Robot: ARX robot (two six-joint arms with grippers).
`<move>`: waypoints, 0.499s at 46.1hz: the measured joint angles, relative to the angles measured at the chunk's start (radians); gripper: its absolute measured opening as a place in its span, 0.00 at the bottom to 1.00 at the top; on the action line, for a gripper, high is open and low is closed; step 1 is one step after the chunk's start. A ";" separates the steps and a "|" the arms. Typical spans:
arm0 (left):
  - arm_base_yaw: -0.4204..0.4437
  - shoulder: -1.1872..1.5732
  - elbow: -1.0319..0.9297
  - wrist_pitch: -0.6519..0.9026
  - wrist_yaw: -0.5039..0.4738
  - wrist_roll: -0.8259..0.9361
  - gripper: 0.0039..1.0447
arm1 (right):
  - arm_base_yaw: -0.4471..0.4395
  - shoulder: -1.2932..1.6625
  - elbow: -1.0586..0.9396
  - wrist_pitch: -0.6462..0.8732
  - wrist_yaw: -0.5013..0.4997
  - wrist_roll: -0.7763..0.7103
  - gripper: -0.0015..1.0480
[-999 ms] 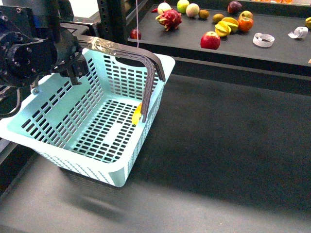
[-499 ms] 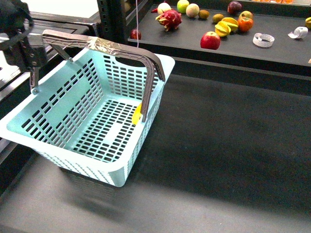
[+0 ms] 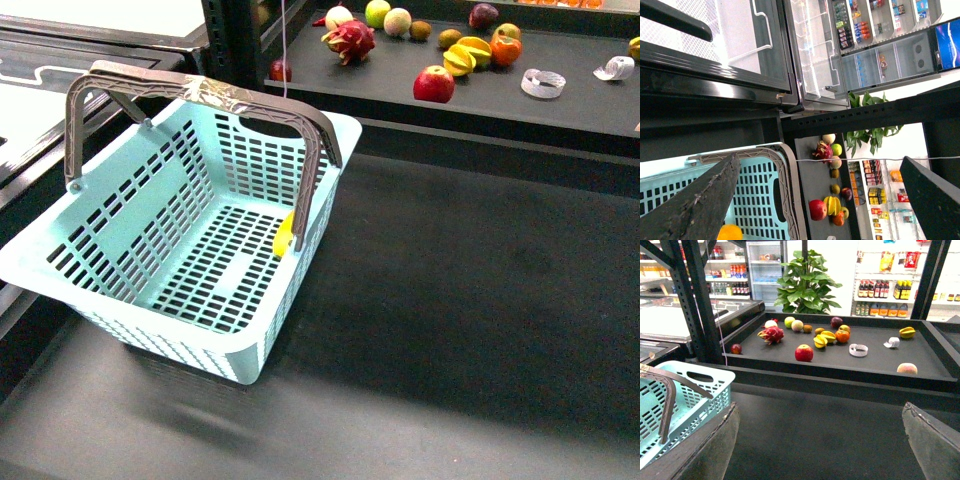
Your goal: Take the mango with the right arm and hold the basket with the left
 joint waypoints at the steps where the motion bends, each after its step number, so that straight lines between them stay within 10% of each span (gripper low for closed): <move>1: 0.000 0.000 0.000 0.000 0.000 0.004 0.92 | 0.000 0.000 0.000 0.000 0.000 0.000 0.92; 7: 0.001 0.000 -0.003 0.005 0.019 0.026 0.92 | 0.000 0.000 0.000 0.000 0.000 0.000 0.92; 14: 0.023 -0.024 -0.156 0.321 0.348 0.661 0.65 | 0.000 0.000 0.000 0.000 0.000 0.000 0.92; 23: -0.021 -0.164 -0.297 0.335 0.314 1.099 0.32 | 0.000 0.000 0.000 0.000 0.000 0.000 0.92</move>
